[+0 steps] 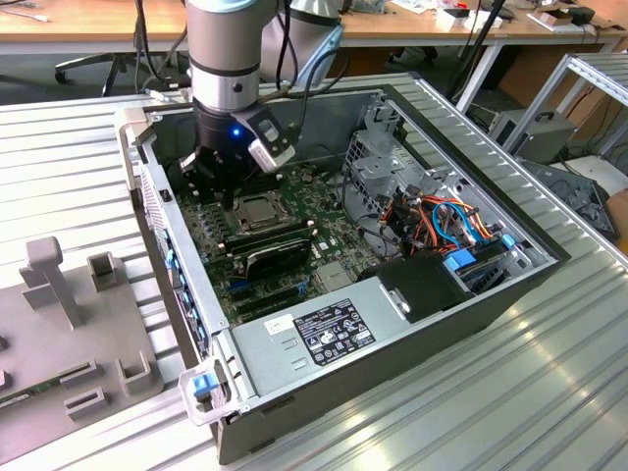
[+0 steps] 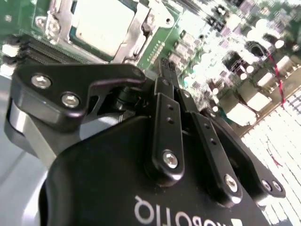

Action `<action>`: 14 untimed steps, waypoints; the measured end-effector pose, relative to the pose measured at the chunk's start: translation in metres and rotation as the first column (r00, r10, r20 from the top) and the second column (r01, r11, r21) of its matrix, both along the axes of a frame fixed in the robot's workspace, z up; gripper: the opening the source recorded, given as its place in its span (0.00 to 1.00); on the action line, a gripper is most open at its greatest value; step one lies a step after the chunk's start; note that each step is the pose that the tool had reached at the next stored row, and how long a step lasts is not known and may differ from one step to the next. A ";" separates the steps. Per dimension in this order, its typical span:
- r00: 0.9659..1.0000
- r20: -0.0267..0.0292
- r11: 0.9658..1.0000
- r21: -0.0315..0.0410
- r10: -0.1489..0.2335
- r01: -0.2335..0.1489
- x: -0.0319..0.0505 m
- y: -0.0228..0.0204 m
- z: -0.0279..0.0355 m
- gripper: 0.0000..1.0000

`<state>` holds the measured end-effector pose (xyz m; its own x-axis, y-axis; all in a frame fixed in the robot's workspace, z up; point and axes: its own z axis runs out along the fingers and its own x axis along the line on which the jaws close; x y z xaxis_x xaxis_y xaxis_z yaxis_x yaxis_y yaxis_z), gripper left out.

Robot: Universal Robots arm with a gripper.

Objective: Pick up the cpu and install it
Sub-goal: 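Install the first cpu locking lever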

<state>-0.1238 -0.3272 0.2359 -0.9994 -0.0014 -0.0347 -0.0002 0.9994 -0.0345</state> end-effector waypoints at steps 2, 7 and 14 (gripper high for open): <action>1.000 0.000 1.000 0.000 0.000 0.000 -0.0003 0.0000 0.0045 0.11; 1.000 0.001 1.000 0.000 0.000 0.000 -0.0004 0.0002 0.0125 0.11; 1.000 0.001 1.000 0.000 0.000 0.000 -0.0007 0.0167 0.0128 0.11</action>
<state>-0.1246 -0.3106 0.2488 -0.9994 -0.0010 -0.0352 0.0002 0.9994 -0.0343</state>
